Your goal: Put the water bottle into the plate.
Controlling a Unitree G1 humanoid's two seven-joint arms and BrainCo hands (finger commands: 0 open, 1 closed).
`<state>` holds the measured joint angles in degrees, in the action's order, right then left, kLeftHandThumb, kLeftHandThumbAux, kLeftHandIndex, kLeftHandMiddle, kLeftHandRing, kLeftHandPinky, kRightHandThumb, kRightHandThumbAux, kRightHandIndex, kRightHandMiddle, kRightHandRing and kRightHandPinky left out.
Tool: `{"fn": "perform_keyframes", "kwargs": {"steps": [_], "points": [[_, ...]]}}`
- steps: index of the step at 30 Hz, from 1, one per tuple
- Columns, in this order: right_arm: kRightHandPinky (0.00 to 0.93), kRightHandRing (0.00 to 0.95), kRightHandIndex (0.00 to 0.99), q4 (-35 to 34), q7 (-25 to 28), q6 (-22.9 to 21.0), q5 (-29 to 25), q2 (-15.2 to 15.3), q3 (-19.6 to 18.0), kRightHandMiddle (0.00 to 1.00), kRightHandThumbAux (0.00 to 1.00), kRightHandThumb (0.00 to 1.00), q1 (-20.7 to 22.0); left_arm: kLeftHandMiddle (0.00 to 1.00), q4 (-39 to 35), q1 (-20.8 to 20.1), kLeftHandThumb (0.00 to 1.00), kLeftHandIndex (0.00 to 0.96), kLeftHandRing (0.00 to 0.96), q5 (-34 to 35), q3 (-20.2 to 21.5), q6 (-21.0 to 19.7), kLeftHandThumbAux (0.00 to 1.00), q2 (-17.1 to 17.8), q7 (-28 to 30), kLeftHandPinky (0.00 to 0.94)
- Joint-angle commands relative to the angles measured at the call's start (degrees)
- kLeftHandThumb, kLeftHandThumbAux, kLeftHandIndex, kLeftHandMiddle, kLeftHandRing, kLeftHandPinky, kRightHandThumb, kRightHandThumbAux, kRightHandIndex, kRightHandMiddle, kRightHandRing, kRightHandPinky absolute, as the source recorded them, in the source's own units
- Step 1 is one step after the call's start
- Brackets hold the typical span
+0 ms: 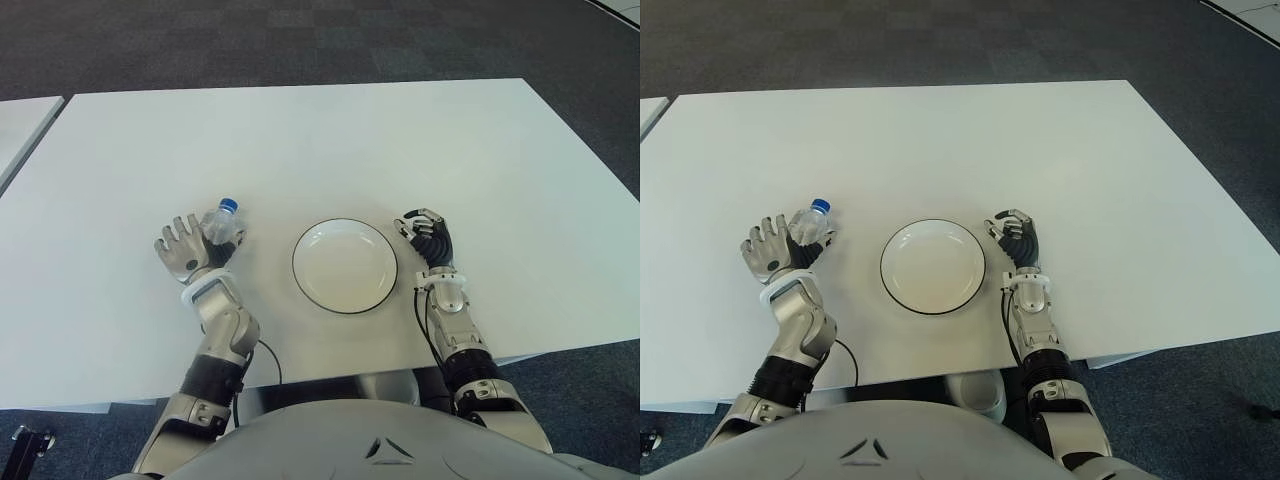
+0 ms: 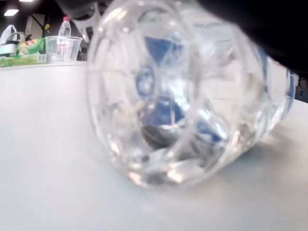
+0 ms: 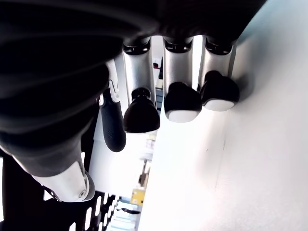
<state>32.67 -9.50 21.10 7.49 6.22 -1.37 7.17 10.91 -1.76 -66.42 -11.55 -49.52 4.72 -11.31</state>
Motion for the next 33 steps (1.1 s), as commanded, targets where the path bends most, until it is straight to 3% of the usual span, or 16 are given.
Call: {"fn": "perform_keyframes", "kwargs": {"steps": [1,4,7,13,15,17,18,19,21,24,26,29,33], "points": [[0.864,0.868,0.436,-0.3,0.6,-2.9,-0.3,-0.4,0.0,0.875,0.733,0.698,-1.5,0.000,8.4,-1.0,0.534,0.000,0.000,5.9,0.7,2.3,0.263,-0.3,-2.2,0.000],[0.866,0.872,0.436,-0.7,0.7,-3.0,-0.4,-0.5,0.0,0.878,0.733,0.697,-1.7,0.000,13.4,-2.3,0.556,0.000,0.000,8.6,1.4,4.7,0.277,-0.3,-5.5,0.000],[0.866,0.875,0.436,-1.4,0.9,-2.9,-0.5,-0.6,0.0,0.881,0.733,0.697,-1.9,0.000,23.7,-5.5,0.594,0.000,0.000,12.7,3.1,10.2,0.307,-0.2,-10.7,0.000],[0.873,0.882,0.436,-2.0,1.0,-2.9,-0.7,-0.6,-0.1,0.887,0.733,0.697,-2.1,0.036,32.6,-9.9,0.673,0.029,0.020,15.0,3.9,13.0,0.358,0.2,-15.0,0.085],[0.876,0.885,0.436,-2.1,1.0,-2.9,-0.7,-0.6,-0.1,0.890,0.733,0.697,-2.2,0.124,33.9,-10.5,0.705,0.070,0.109,15.4,4.1,13.4,0.374,0.1,-16.6,0.190],[0.877,0.886,0.436,-2.2,0.9,-3.0,-0.6,-0.7,-0.2,0.891,0.733,0.697,-2.2,0.154,35.5,-11.3,0.717,0.084,0.140,15.9,4.4,14.0,0.379,0.1,-19.0,0.225],[0.875,0.886,0.436,-2.3,0.9,-3.1,-0.6,-0.7,-0.2,0.891,0.733,0.697,-2.2,0.250,36.4,-11.7,0.733,0.147,0.251,16.1,4.5,14.3,0.385,0.1,-20.4,0.319],[0.874,0.886,0.436,-2.3,0.8,-3.2,-0.6,-0.7,-0.2,0.891,0.733,0.697,-2.2,0.285,37.5,-12.0,0.740,0.170,0.291,16.2,4.6,14.8,0.386,0.1,-22.3,0.352],[0.871,0.885,0.436,-2.4,0.8,-3.3,-0.7,-0.7,-0.3,0.890,0.732,0.697,-2.3,0.477,38.7,-12.4,0.771,0.318,0.496,16.4,4.5,15.5,0.405,-0.1,-24.8,0.524],[0.870,0.884,0.436,-2.6,0.9,-3.4,-0.7,-0.8,-0.3,0.889,0.732,0.697,-2.3,0.612,38.1,-11.9,0.748,0.397,0.624,16.6,3.6,15.5,0.592,-0.6,-27.1,0.636],[0.869,0.884,0.436,-2.8,1.0,-3.5,-0.8,-0.8,-0.3,0.889,0.732,0.697,-2.4,0.654,37.9,-11.7,0.743,0.417,0.663,17.1,3.0,15.6,0.637,-0.7,-28.2,0.674],[0.869,0.883,0.436,-2.9,1.0,-3.7,-1.0,-0.8,-0.4,0.888,0.732,0.697,-2.4,0.587,38.8,-11.9,0.821,0.427,0.704,18.0,2.3,17.3,0.648,0.0,-28.5,0.720],[0.869,0.882,0.436,-2.9,1.2,-3.5,-1.4,-0.9,-0.5,0.888,0.732,0.697,-2.4,0.540,38.7,-11.8,0.846,0.416,0.755,19.1,1.2,19.6,0.659,1.3,-26.3,0.769]]}}
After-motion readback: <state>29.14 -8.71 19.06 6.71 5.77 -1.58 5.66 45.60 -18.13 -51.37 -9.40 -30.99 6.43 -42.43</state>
